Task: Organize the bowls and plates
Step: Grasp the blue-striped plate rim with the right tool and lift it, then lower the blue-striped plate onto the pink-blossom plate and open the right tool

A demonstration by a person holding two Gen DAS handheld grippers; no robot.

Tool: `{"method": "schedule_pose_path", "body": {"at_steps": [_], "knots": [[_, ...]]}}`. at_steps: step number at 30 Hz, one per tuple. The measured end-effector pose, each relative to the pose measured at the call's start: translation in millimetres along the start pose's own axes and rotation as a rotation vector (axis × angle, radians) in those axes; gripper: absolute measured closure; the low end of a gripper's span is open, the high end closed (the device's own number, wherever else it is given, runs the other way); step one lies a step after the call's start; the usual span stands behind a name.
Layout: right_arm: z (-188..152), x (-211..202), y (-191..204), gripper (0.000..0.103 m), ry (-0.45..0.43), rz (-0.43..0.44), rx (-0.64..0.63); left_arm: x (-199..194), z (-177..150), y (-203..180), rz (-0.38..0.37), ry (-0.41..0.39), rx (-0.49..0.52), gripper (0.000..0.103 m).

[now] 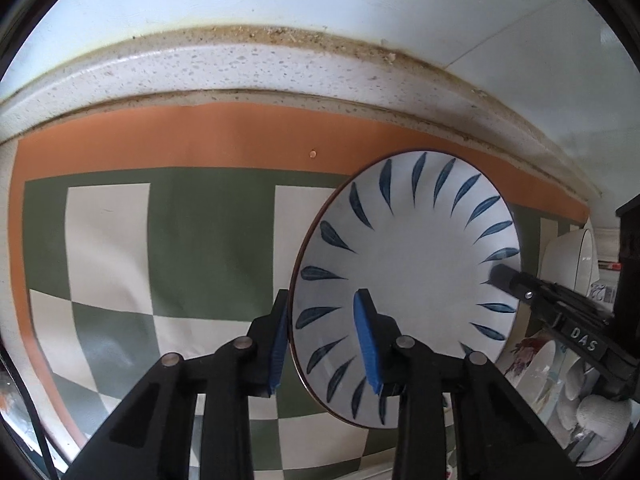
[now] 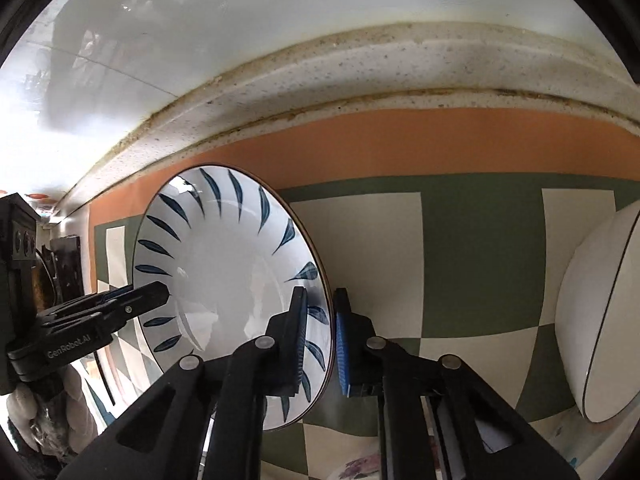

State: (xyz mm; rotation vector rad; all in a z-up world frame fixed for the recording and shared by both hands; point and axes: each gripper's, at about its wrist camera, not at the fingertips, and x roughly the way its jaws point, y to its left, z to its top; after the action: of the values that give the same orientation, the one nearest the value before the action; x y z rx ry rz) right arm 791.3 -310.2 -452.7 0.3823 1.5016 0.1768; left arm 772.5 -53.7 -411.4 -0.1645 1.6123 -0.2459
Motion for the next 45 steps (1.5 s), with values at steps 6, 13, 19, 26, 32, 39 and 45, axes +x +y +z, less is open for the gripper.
{"method": "schedule_pose_path", "body": {"at_steps": [6,13,19,26,32,39,45], "knots": [[-4,-17,8,0.090,-0.020,0.016,-0.036,-29,-19,-5,0.000,-0.043,0.015,0.074],[-41,-69,21,0.090,-0.056,0.060,-0.080,-79,-75,-18,0.021,-0.096,0.061,0.074],[-104,-102,35,0.090,-0.071,0.070,-0.136,-96,-145,-24,0.083,-0.099,0.101,0.074],[-191,-107,31,0.090,-0.054,0.066,-0.185,-61,-220,-17,0.083,-0.010,0.091,0.074],[-238,-75,21,0.090,0.008,0.080,-0.170,-28,-247,-6,0.091,0.062,0.054,0.074],[-265,-36,10,0.090,0.058,0.047,-0.158,-6,-256,-10,0.134,0.092,0.068,0.074],[-269,-30,6,0.090,0.063,0.020,-0.153,-1,-253,-22,0.154,0.088,0.063,0.074]]}}
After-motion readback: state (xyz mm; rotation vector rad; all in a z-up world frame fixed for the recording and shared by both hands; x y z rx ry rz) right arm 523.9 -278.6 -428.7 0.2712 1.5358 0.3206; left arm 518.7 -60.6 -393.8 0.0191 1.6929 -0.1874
